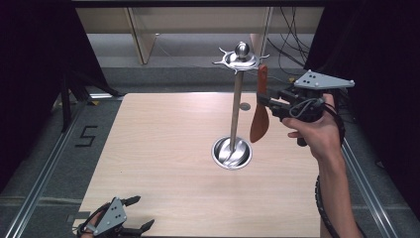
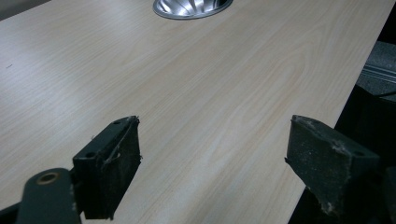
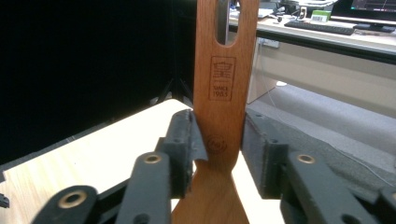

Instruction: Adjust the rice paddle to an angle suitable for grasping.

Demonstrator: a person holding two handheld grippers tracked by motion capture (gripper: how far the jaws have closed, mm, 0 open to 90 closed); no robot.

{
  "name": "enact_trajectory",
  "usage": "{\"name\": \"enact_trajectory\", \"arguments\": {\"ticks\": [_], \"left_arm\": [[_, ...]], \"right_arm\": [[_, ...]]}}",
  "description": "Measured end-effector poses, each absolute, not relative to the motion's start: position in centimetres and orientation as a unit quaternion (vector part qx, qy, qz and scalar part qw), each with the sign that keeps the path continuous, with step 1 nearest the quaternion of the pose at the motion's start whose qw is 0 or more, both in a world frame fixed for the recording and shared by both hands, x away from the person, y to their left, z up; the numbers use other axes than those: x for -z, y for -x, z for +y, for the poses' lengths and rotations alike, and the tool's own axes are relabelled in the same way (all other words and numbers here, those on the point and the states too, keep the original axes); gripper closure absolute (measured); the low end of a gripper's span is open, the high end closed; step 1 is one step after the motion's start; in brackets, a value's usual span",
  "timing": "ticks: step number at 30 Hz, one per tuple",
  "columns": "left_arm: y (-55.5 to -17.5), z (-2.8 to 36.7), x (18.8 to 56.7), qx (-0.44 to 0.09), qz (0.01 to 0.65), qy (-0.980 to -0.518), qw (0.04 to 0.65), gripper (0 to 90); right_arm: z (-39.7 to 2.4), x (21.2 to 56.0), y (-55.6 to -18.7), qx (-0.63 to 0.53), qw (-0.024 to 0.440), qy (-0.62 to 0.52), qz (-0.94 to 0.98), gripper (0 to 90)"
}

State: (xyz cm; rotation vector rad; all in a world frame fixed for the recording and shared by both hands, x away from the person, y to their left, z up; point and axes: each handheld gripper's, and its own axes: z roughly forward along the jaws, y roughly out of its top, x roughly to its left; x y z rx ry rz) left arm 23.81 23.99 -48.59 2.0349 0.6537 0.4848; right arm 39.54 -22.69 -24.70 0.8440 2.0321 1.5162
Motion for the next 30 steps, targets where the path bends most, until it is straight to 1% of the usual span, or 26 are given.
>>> {"name": "enact_trajectory", "arguments": {"ticks": [2,4,6,7,8,12,16,17,18,21,23,24,25,26,30], "left_arm": [[-23.8,23.9,48.6,-0.202,0.267,-0.82,0.463,17.0],[-23.8,24.0,48.6,-0.199,0.262,-0.826,0.457,17.0],[-24.0,24.1,48.5,-0.205,0.252,-0.829,0.454,17.0],[-23.9,24.1,48.5,-0.204,0.254,-0.828,0.455,17.0],[-23.8,23.9,48.6,-0.201,0.268,-0.821,0.463,17.0],[-23.8,24.0,48.6,-0.198,0.266,-0.827,0.454,17.0],[-23.9,24.0,48.6,-0.198,0.265,-0.827,0.453,17.0],[-23.9,24.1,48.6,-0.199,0.265,-0.828,0.452,17.0],[-24.0,24.2,48.5,-0.202,0.261,-0.833,0.444,17.0],[-23.9,24.0,48.6,-0.197,0.269,-0.826,0.455,17.0],[-23.9,24.0,48.7,-0.198,0.27,-0.824,0.457,17.0],[-23.9,24.0,48.6,-0.197,0.268,-0.826,0.455,17.0],[-24.0,24.1,48.6,-0.202,0.265,-0.827,0.453,17.0],[-24.0,24.0,48.6,-0.2,0.266,-0.826,0.455,17.0],[-24.0,24.1,48.6,-0.205,0.265,-0.826,0.453,17.0]], "right_arm": [[-22.7,24.8,-39.5,-0.554,0.231,-0.308,0.738,63.3],[-22.9,25.0,-39.3,-0.558,0.23,-0.312,0.734,60.2],[-22.9,25.1,-39.3,-0.56,0.234,-0.311,0.731,59.5],[-23.0,25.2,-39.1,-0.564,0.229,-0.315,0.728,59.0],[-23.1,25.3,-39.0,-0.565,0.235,-0.312,0.726,58.6],[-23.5,25.9,-38.4,-0.572,0.235,-0.314,0.72,55.4],[-24.4,26.8,-37.6,-0.575,0.229,-0.315,0.719,53.5],[-24.5,27.0,-37.4,-0.577,0.222,-0.318,0.719,52.9],[-24.8,27.2,-37.2,-0.572,0.227,-0.319,0.721,52.3],[-25.5,27.7,-36.7,-0.575,0.23,-0.32,0.717,52.0],[-25.8,27.9,-36.4,-0.575,0.223,-0.325,0.717,51.1],[-26.0,28.1,-36.3,-0.573,0.229,-0.328,0.716,50.1],[-26.0,28.2,-36.2,-0.574,0.224,-0.331,0.715,48.9],[-26.2,28.4,-36.2,-0.575,0.234,-0.328,0.712,48.7],[-26.2,29.4,-36.0,-0.56,0.233,-0.334,0.721,46.6]]}}
